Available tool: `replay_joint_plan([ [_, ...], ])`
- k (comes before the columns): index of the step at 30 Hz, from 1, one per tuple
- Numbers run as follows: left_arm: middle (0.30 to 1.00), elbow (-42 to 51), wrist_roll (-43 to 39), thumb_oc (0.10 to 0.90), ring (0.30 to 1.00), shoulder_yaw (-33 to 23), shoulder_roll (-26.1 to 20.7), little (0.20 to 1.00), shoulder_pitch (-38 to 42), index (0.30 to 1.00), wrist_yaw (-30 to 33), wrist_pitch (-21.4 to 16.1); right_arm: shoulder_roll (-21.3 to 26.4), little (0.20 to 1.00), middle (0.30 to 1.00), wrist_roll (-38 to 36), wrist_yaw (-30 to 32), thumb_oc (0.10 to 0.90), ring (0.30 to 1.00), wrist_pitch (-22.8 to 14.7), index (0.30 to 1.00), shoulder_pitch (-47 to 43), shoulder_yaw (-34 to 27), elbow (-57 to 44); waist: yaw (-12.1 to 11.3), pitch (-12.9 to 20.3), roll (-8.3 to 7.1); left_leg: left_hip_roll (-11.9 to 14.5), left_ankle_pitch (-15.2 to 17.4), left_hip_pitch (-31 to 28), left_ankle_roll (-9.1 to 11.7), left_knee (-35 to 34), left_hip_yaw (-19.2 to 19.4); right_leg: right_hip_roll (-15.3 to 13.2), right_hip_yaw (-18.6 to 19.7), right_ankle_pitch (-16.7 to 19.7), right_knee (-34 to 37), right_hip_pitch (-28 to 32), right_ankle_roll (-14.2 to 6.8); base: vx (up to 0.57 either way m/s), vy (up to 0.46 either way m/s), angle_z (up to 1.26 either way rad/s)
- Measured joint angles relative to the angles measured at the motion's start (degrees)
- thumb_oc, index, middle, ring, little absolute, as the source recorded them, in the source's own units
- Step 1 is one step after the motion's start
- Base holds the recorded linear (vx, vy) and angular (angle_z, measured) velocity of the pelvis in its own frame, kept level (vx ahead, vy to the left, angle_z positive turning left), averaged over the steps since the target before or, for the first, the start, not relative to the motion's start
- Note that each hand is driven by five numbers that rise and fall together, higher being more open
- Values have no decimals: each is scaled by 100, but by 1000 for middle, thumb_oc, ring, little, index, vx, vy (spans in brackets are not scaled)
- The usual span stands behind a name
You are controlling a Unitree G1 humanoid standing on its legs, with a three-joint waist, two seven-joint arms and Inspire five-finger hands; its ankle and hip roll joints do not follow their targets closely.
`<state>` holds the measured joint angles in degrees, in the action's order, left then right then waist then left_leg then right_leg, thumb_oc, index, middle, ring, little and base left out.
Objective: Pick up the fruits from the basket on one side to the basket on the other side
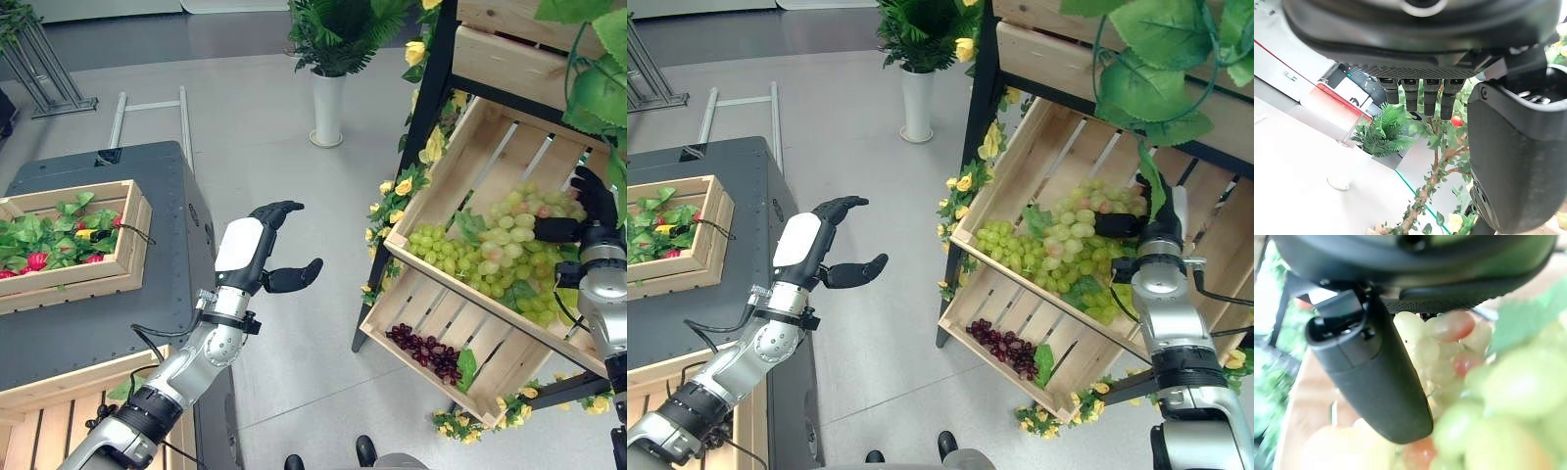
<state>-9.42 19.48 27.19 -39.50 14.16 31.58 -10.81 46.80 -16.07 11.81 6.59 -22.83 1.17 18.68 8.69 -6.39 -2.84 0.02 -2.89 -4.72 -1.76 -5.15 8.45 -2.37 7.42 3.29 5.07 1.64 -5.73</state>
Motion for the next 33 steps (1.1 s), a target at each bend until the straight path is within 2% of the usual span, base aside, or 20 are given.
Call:
replay_joint_plan([
  [7, 900, 2, 12, 800, 900, -2, 45, 900, 7, 900, -48, -12, -1, 900, 900, 687, -314, 800, 900, 67, 900, 347, -28, -845, -9, -8, 34, 4, 6, -1, 4, -36, -18, 1, 7, -3, 2, -8, -2, 0, 0, 0],
  [18, 900, 16, 130, 800, 900, -189, 94, 900, 0, 900, -52, -27, -18, 900, 900, 165, -854, 800, 900, -10, 900, 1447, -711, -2345, 263, -98, 41, 9, 36, 1, 4, -37, 35, 10, 69, -7, 2, -33, 0, 0, 1, -1],
  [23, 900, 35, 231, 800, 900, -327, 114, 900, -16, 900, -52, -27, -18, 900, 900, 277, -881, 800, 900, -226, 900, 1742, -783, -2659, 295, -123, 46, 22, 53, 25, 10, -37, 130, 24, 150, -4, 2, -100, -2, -6, 3, -10],
  [26, 900, 43, 236, 800, 900, -342, 118, 900, -17, 900, -52, -27, -11, 900, 900, 730, -876, 800, 900, -274, 900, 1884, -843, -2698, 306, -124, 45, 25, 62, 28, 10, -37, 133, 30, 158, -4, 2, -102, -2, 0, 0, 0],
  [33, 900, 44, 264, 800, 900, -409, 120, 900, -63, 900, -52, -25, -16, 900, 900, 184, -890, 800, 900, -295, 900, 1923, -1176, -2845, 304, -171, 66, 27, 66, 33, 10, -37, 134, 31, 161, -5, 2, -108, -1, 0, 0, 0],
])
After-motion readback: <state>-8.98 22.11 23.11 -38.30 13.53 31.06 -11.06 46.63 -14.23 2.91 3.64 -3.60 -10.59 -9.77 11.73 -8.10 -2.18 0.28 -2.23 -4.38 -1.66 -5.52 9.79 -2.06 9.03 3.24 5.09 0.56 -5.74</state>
